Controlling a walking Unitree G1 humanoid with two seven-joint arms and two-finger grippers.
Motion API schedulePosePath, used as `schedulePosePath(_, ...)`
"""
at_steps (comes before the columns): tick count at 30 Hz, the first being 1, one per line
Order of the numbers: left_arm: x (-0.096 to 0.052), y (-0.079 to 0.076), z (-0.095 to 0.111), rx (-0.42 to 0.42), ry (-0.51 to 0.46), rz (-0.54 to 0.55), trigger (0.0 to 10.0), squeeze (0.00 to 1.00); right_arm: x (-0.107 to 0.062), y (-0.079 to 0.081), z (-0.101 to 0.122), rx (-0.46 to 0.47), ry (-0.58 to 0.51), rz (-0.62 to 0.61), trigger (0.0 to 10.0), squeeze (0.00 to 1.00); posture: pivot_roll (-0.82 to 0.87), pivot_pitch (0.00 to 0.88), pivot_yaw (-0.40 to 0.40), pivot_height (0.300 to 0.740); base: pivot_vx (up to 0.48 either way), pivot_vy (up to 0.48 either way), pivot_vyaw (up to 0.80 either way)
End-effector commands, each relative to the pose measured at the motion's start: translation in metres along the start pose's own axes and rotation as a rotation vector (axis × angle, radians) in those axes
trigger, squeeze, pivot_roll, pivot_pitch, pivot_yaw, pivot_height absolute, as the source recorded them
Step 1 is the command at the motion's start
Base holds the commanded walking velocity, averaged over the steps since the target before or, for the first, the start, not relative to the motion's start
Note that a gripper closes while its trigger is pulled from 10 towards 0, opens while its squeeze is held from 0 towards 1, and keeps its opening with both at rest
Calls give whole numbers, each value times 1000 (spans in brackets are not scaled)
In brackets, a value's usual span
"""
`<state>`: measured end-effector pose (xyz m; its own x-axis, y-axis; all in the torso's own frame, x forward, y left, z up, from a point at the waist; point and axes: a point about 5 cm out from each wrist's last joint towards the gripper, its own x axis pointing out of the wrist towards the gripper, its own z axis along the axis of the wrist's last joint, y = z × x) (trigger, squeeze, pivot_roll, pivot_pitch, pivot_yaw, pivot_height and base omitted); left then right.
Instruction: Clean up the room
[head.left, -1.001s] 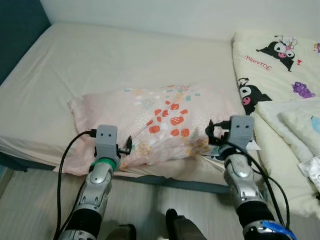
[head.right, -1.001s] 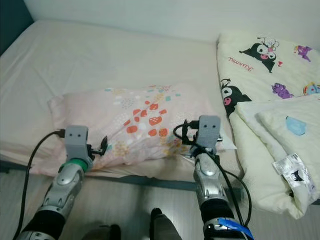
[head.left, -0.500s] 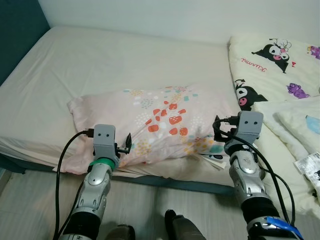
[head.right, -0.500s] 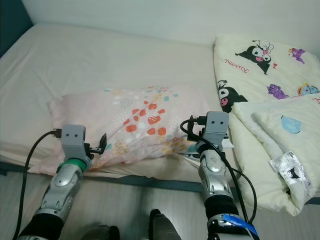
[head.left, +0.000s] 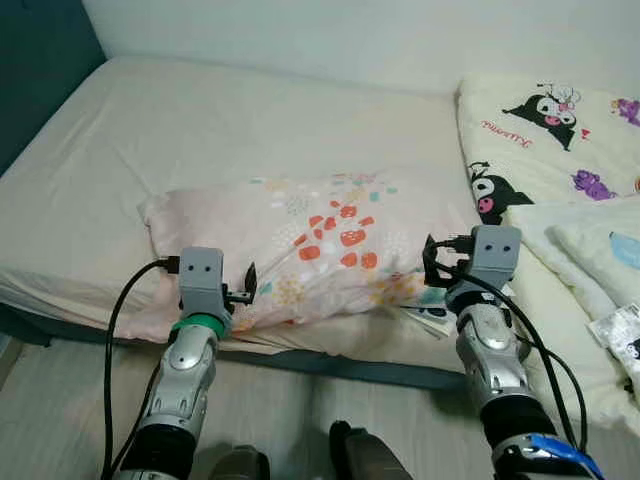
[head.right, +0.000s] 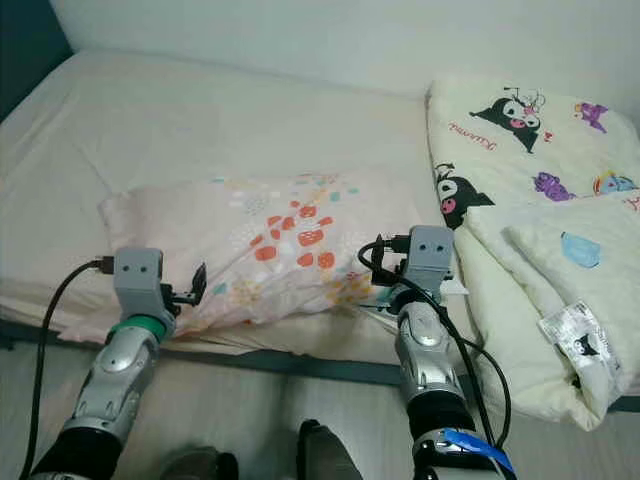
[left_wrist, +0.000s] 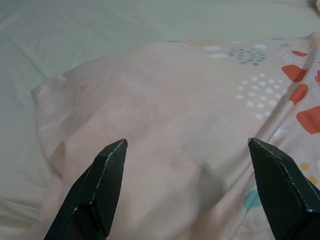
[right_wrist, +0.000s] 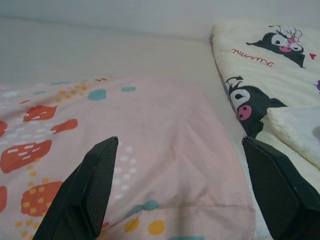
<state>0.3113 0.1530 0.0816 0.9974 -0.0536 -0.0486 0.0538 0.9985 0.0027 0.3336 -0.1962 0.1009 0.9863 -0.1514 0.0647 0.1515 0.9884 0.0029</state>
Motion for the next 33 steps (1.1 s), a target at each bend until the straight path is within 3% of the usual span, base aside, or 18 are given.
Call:
schedulePosePath(1, -5, -3, -9, -6, 29, -10, 10000, 0, -7, -5, -13, 18, 52, -25, 10000, 0, 16, 133, -8, 647, 0, 0, 0)
schedulePosePath(10, -7, -7, -11, 3, 41, -31, 10000, 0, -10, -8, -17, 17, 68, -47, 10000, 0, 23, 133, 1, 618, 0, 0, 0)
schedulePosePath(24, -7, -7, -9, 7, 37, -59, 10000, 0, -11, -7, -14, 29, 46, -54, 10000, 0, 31, 156, 4, 618, 0, 0, 0)
schedulePosePath(30, -6, -13, -2, -31, 0, -118, 10000, 0, -8, -9, -4, 32, -9, -50, 10000, 0, 26, 160, 8, 618, 0, 0, 0)
schedulePosePath(33, -2, -14, 14, -126, -69, -155, 10000, 0, -5, -23, 21, -33, -131, -117, 10000, 0, 18, 168, 11, 618, 0, 0, 0)
